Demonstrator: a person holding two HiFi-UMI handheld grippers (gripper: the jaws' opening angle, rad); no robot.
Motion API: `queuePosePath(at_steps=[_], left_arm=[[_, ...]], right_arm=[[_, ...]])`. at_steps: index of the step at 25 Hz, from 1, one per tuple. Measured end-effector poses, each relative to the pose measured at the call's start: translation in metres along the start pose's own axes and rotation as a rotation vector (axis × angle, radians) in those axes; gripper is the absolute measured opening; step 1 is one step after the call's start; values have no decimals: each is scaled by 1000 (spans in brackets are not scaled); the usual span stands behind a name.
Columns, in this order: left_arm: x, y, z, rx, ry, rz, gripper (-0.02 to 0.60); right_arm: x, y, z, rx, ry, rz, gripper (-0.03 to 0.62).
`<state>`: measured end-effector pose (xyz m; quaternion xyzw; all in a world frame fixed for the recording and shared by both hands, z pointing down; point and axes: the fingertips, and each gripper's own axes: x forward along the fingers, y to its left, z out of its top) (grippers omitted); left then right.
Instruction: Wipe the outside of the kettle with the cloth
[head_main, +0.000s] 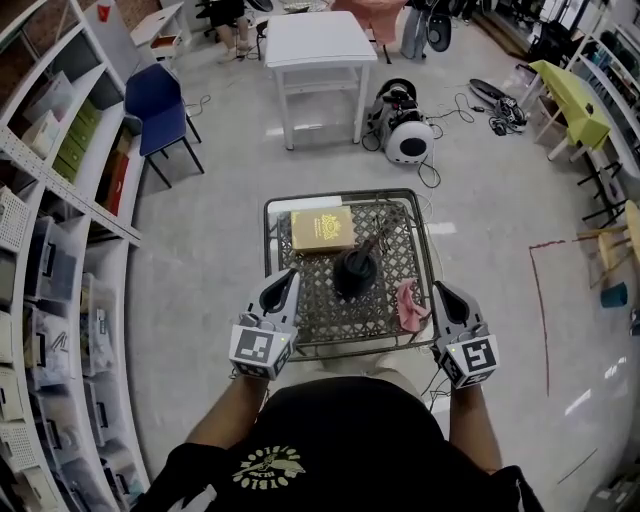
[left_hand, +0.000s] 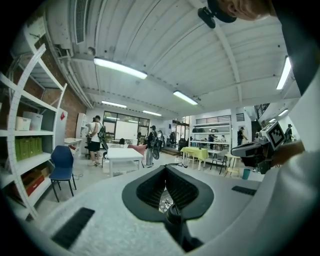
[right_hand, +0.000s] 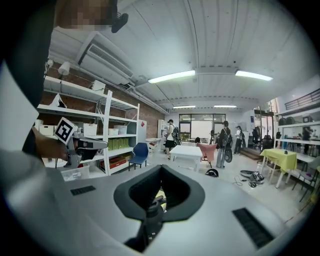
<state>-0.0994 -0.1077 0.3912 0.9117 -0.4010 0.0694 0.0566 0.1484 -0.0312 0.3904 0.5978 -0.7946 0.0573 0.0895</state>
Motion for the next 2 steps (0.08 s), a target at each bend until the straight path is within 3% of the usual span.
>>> queuePosePath(at_steps=[2], left_arm=[[1,-6,0,-14,2,19,9]], right_arm=[[-3,-4,-1,-19,13,19,11]])
